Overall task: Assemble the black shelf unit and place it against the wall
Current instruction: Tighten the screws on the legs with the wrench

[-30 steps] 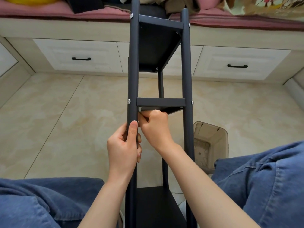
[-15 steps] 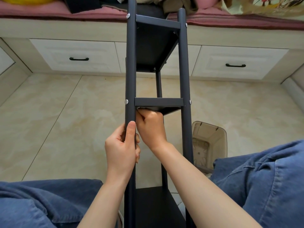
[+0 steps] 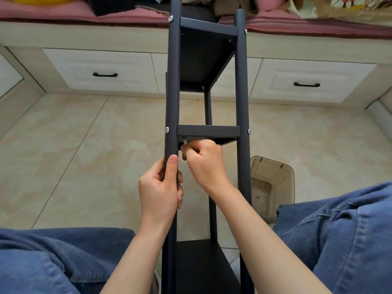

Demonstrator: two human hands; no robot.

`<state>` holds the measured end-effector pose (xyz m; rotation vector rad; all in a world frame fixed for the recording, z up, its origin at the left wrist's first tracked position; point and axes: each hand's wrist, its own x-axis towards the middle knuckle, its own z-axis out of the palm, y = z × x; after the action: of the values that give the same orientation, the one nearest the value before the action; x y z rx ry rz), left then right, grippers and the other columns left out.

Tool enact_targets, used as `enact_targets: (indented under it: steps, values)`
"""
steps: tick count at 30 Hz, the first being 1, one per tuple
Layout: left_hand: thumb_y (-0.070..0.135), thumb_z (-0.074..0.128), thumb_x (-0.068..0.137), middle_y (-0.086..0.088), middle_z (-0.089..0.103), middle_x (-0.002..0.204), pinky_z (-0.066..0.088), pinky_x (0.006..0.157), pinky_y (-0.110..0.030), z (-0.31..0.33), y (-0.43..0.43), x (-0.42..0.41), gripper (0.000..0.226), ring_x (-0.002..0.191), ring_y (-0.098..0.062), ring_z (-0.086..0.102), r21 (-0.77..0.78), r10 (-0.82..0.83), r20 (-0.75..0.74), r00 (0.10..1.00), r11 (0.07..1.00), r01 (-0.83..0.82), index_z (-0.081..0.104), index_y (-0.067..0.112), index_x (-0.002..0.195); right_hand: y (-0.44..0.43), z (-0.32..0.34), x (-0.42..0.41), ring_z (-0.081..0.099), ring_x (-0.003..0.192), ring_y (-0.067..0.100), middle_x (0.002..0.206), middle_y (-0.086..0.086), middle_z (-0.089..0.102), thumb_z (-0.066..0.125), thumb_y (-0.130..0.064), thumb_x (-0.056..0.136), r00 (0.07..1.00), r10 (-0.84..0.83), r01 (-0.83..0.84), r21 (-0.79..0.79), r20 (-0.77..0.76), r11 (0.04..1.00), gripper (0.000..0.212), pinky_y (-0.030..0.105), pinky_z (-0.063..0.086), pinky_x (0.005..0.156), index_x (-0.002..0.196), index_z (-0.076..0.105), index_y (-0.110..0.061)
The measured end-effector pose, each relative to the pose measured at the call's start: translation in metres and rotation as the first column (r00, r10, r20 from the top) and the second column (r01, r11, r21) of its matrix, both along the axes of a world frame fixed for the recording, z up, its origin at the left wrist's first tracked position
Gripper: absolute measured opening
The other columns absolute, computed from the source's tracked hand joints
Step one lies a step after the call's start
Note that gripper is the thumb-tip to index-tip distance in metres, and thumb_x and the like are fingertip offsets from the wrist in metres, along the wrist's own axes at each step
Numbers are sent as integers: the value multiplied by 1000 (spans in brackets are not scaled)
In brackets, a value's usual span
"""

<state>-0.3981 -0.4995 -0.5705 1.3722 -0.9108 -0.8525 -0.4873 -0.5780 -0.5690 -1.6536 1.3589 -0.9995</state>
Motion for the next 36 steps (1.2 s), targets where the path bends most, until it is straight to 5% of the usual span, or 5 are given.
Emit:
enact_targets:
  steps: [6, 12, 23, 28, 36]
  values:
    - [52, 59, 91, -3, 55, 60, 37, 35, -24, -2, -1, 2, 31, 37, -15, 46, -7, -5, -29, 1000, 1000, 5, 65, 29, 71, 4, 12, -5, 60, 65, 30, 62, 9, 63, 54, -20, 92, 991, 59, -51, 67, -122, 996, 31, 46, 54, 63, 65, 65, -6]
    - [64, 70, 78, -1, 51, 60, 37, 37, -24, -6, -3, 3, 34, 39, -15, 45, -22, -28, -58, 998, 999, 27, 69, 30, 78, 15, 35, -24, 58, 62, 26, 64, 8, 61, 54, -23, 95, 962, 145, -111, 153, -232, 982, 33, 38, 48, 57, 71, 66, -5]
    - [48, 72, 82, 0, 49, 55, 37, 37, -23, -7, -1, 5, 19, 40, -15, 44, -1, -6, -58, 998, 1000, 6, 67, 31, 75, -15, 104, -77, 50, 60, 8, 60, -11, 52, 60, -23, 94, 837, 306, -175, 308, -453, 935, 33, 21, 36, 54, 63, 68, -19]
    - [47, 73, 80, -2, 47, 57, 36, 37, -24, -7, -1, 5, 19, 40, -16, 42, 3, -5, -82, 997, 1000, 5, 69, 28, 77, -41, 112, -97, 41, 68, 19, 71, 1, 49, 63, -20, 91, 906, 257, -127, 365, -336, 923, 25, 27, 37, 57, 73, 75, -7]
    - [29, 73, 92, -4, 43, 57, 34, 37, -25, -10, -3, 5, 21, 40, -19, 37, 10, 5, -47, 999, 1000, -4, 65, 27, 73, -71, 99, -105, 50, 84, 19, 97, -3, 61, 70, -26, 87, 979, 132, -55, 425, -153, 904, 19, 24, 47, 67, 76, 80, -14]
